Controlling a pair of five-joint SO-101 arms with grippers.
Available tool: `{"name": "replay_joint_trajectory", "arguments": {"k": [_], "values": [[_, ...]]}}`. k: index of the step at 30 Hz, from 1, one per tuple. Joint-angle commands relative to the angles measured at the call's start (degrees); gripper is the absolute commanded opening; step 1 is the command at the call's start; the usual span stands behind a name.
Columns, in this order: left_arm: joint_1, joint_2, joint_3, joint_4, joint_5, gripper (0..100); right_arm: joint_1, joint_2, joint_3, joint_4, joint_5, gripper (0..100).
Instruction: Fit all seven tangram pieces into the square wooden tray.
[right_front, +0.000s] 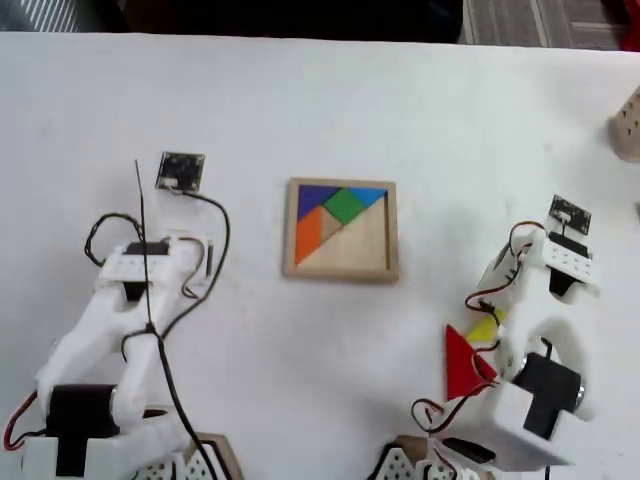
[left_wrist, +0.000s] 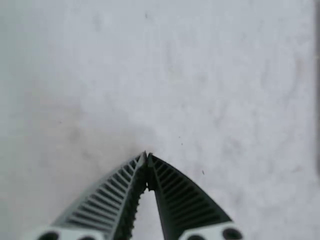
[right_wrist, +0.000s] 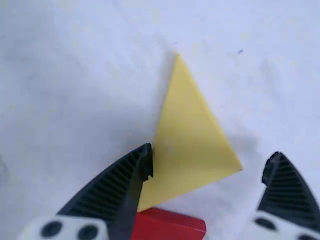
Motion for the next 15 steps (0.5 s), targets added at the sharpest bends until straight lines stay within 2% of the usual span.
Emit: {"name": "replay_joint_trajectory", "arguments": {"k": [1, 5, 15], "values": [[0.6, -2.4, -1.3, 0.3, -0.4, 2, 0.4, 1.1, -3.6, 3.1, -0.2, 34.1], [0.6, -2.4, -1.3, 0.3, -0.4, 2, 0.3, 0.6, -4.0, 3.9, 3.6, 34.1], [0.6, -2.4, -1.3, 0.3, -0.4, 2, 1.7, -11.4, -2.6, 8.7, 4.3, 34.3]]}}
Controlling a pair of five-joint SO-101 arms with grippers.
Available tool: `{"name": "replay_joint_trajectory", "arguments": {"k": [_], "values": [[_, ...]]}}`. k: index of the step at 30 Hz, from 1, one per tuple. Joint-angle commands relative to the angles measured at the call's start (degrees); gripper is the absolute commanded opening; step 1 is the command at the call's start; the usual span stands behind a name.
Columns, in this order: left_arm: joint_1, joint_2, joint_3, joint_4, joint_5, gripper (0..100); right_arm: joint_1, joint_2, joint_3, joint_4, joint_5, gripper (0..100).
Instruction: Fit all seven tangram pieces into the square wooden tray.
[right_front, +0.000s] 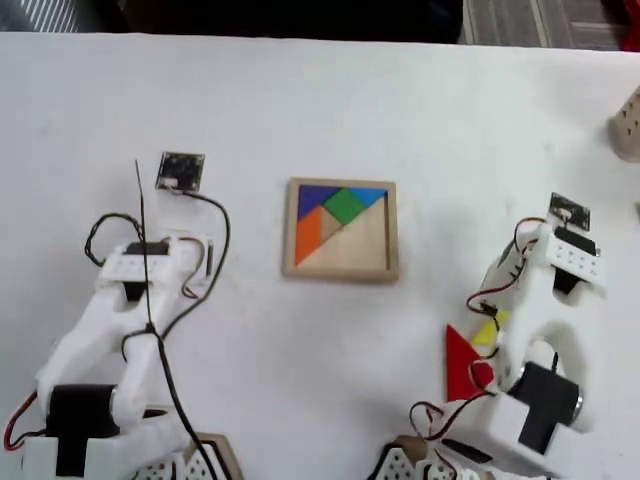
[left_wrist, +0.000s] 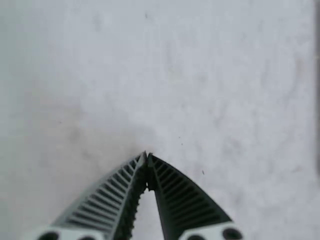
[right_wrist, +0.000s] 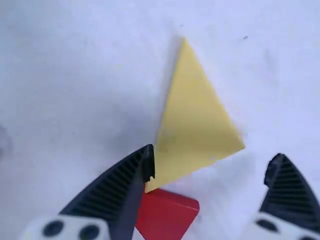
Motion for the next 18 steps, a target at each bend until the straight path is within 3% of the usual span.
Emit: {"name": "replay_joint_trajectory", "arguments": {"k": [1, 10, 18], "values": [[0.6, -2.4, -1.3, 0.3, -0.4, 2, 1.8, -6.6, 0.1, 2.1, 0.8, 34.3], [0.6, -2.4, -1.3, 0.3, -0.4, 2, 6.5, -9.2, 9.1, -5.2, 0.5, 34.3], [0.6, -2.4, -1.3, 0.3, -0.4, 2, 3.7, -8.6, 8.9, -8.7, -1.3, 34.3]]}}
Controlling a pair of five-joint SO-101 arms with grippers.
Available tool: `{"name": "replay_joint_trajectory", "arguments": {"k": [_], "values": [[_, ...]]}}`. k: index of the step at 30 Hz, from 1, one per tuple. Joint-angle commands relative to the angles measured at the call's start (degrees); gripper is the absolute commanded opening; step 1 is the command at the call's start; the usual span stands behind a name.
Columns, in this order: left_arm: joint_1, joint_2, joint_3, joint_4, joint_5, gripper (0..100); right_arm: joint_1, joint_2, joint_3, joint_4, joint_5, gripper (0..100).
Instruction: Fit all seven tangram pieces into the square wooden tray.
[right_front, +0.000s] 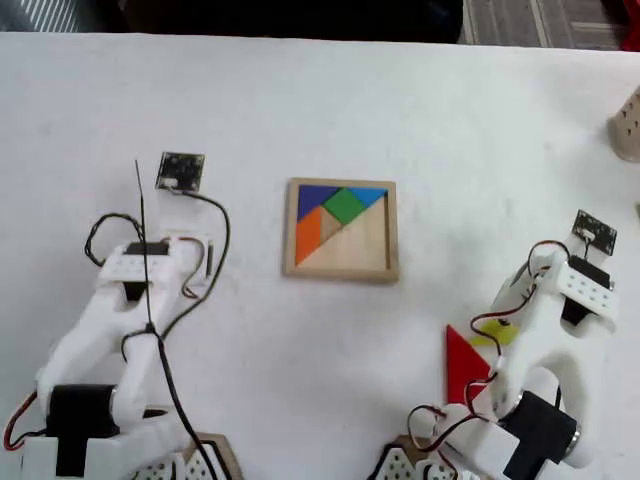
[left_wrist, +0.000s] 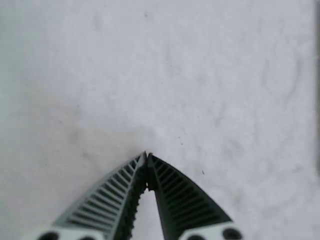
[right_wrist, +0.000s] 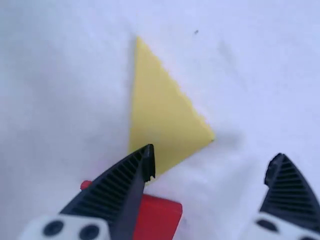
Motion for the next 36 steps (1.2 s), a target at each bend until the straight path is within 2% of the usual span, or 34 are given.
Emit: {"name": "replay_joint_trajectory", "arguments": {"k": [1, 8, 18, 24, 28, 30, 32, 36], "values": [[0.6, -2.4, -1.3, 0.3, -0.4, 2, -1.5, -1.8, -0.4, -1.2, -1.7, 34.3], [0.6, -2.4, -1.3, 0.3, -0.4, 2, -1.9, 0.9, 0.8, -6.7, -2.3, 34.3], [0.6, -2.4, -1.3, 0.3, -0.4, 2, -3.4, 12.6, -8.8, 1.1, -1.8, 34.3], [0.5, -2.4, -1.3, 0.3, -0.4, 2, -8.7, 12.9, -9.4, 1.4, -1.8, 34.3], [0.4, -2.4, -1.3, 0.3, -0.4, 2, -8.9, 13.4, -10.5, 1.5, -1.4, 34.1], [0.5, -2.4, -1.3, 0.3, -0.4, 2, -9.2, 13.4, -10.5, 1.5, 1.4, 33.9], [0.5, -2.4, -1.3, 0.3, -0.4, 2, -9.3, 13.4, -10.5, 1.5, 2.6, 30.6], [0.5, -2.4, -1.3, 0.3, -0.4, 2, -9.3, 13.5, -10.9, 1.2, 3.2, 13.2]]}}
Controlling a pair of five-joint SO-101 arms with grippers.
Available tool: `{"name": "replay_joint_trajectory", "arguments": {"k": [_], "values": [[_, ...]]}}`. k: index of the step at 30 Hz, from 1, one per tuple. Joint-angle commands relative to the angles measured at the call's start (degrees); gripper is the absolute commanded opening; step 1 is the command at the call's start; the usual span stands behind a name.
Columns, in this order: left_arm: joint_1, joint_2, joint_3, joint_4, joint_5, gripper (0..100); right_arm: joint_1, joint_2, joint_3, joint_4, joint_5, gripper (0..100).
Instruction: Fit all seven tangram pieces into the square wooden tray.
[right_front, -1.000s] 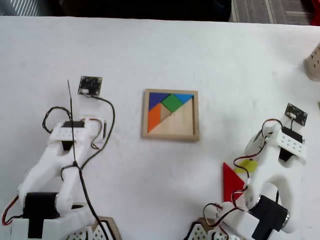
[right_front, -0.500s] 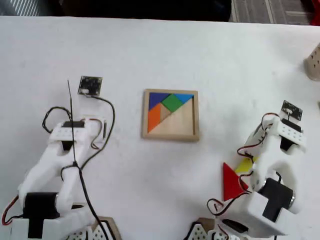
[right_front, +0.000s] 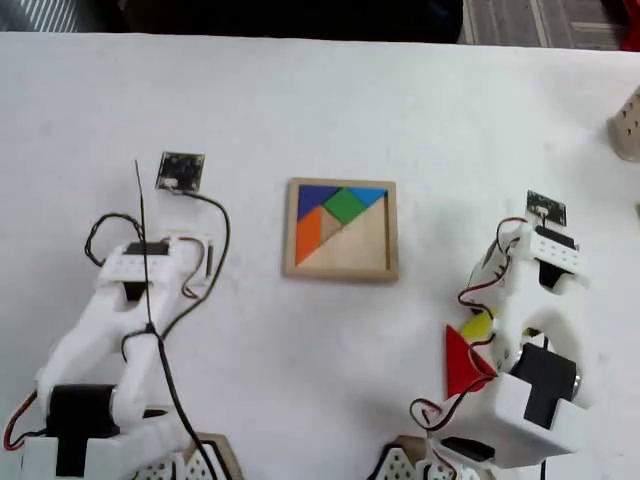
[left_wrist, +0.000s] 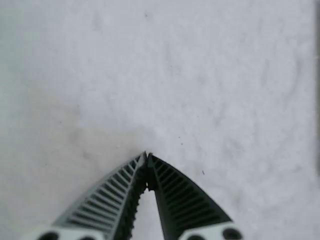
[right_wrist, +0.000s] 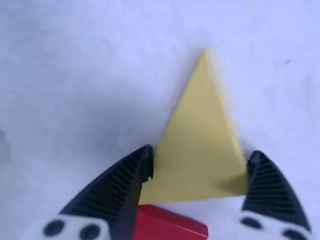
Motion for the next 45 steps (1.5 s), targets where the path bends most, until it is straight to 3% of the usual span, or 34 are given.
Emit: {"name": "replay_joint_trajectory", "arguments": {"k": [1, 8, 19, 25, 28, 32, 40, 45], "values": [[0.5, -2.4, -1.3, 0.3, -0.4, 2, -0.7, -0.5, -2.5, 0.0, 1.1, 10.6], [0.4, -2.4, -1.3, 0.3, -0.4, 2, -2.1, -2.2, -3.3, -0.3, 1.1, 1.3], [0.5, -2.4, -1.3, 0.3, -0.4, 2, -2.0, -9.5, -3.9, 2.5, 0.5, 1.8], [0.3, -2.4, -1.3, 0.2, -0.2, 2, -2.7, -15.8, -9.0, 10.0, 0.4, 1.8], [0.1, -2.4, -1.4, 0.1, -0.1, 2, -5.1, -16.7, -12.2, 14.0, 0.1, 1.8], [0.0, -2.5, -1.6, -0.1, -0.1, 2, -9.7, -15.5, -15.5, 15.8, -6.5, 1.8], [-5.4, -2.1, -3.2, -1.1, 4.1, 2, -27.3, -7.3, -23.4, 14.6, -15.1, 1.8], [-6.5, -2.0, -2.8, -3.7, 5.7, 2, -32.5, 2.9, -31.8, 11.7, -17.3, 1.8]]}}
